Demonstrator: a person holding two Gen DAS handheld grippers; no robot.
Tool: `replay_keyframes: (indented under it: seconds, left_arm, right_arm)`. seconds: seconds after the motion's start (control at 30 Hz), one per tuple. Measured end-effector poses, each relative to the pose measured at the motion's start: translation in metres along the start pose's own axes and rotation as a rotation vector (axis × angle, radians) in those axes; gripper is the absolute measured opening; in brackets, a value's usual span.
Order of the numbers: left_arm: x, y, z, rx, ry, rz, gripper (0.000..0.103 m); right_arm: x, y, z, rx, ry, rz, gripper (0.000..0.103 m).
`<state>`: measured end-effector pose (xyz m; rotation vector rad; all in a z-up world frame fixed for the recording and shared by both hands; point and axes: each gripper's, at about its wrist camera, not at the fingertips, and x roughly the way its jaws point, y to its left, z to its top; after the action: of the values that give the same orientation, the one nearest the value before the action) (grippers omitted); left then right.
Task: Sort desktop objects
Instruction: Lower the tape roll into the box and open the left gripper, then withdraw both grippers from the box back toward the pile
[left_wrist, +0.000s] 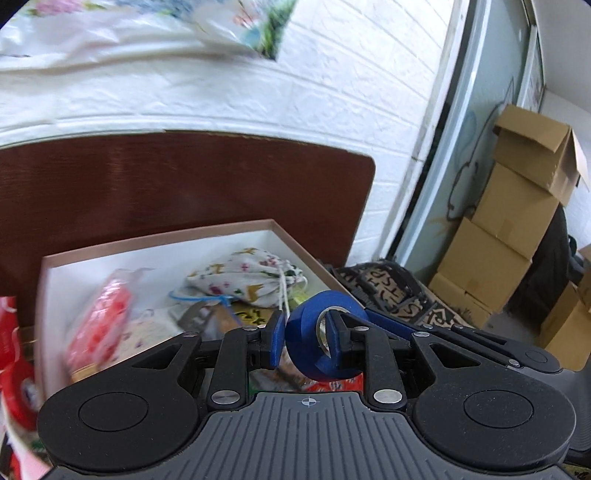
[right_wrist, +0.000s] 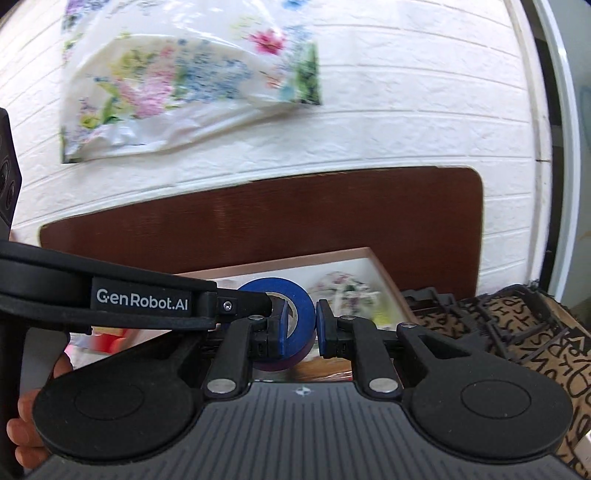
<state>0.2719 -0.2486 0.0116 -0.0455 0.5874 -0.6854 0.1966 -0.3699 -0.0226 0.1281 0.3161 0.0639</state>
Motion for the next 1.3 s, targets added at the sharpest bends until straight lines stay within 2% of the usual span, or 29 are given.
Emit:
replay_keyframes:
  seconds: [0.27, 0.3, 0.33, 0.4, 0.43, 0.47, 0.5, 0.6, 0.67, 0.73, 0.83, 1.3]
  left_arm:
    - [0.036, 0.005, 0.003, -0.006, 0.037, 0.025, 0.042]
    - [0.036, 0.005, 0.002, -0.002, 0.027, 0.038, 0.056]
    - [0.034, 0.006, 0.003, 0.002, 0.017, 0.046, 0.083]
    - [0.023, 0.006, 0.002, -0.005, -0.041, 0.075, 0.103]
    - [0.015, 0.004, 0.001, -0.003, -0.074, 0.081, 0.103]
    - [0.011, 0.003, 0.001, 0.005, -0.09, 0.082, 0.103]
    - [0.008, 0.001, 0.002, 0.018, -0.089, 0.078, 0.103]
    - [0.005, -0.007, -0.001, 0.061, -0.068, 0.088, 0.103]
    - [0.004, -0.011, -0.005, 0.084, -0.066, 0.104, 0.103]
    - [0.004, -0.015, -0.011, 0.102, -0.06, 0.108, 0.103]
    - [0.001, -0.018, -0.015, 0.108, -0.053, 0.112, 0.103]
    - [-0.027, -0.025, -0.022, 0.096, -0.059, 0.115, 0.103]
  right_arm:
    - [0.033, -0.028, -0.004, 0.032, 0.037, -0.005, 0.019]
    - [0.035, -0.029, -0.005, 0.032, 0.035, 0.0, 0.019]
    - [0.038, -0.03, -0.005, 0.031, 0.032, 0.003, 0.02]
    - [0.039, -0.03, -0.007, 0.022, 0.025, -0.019, 0.022]
    - [0.038, -0.03, -0.008, 0.016, 0.016, -0.034, 0.035]
    - [0.036, -0.031, -0.008, 0.017, 0.004, -0.039, 0.058]
    - [0.033, -0.031, -0.009, 0.021, -0.01, -0.047, 0.066]
    - [0.028, -0.027, -0.01, -0.002, -0.019, -0.06, 0.07]
    - [0.025, -0.025, -0.011, -0.003, -0.026, -0.063, 0.089]
    - [0.021, -0.022, -0.011, -0.013, -0.039, -0.069, 0.096]
    - [0.019, -0.017, -0.012, -0.03, -0.019, -0.068, 0.1]
    - [0.0, -0.002, -0.01, -0.04, 0.017, -0.06, 0.102]
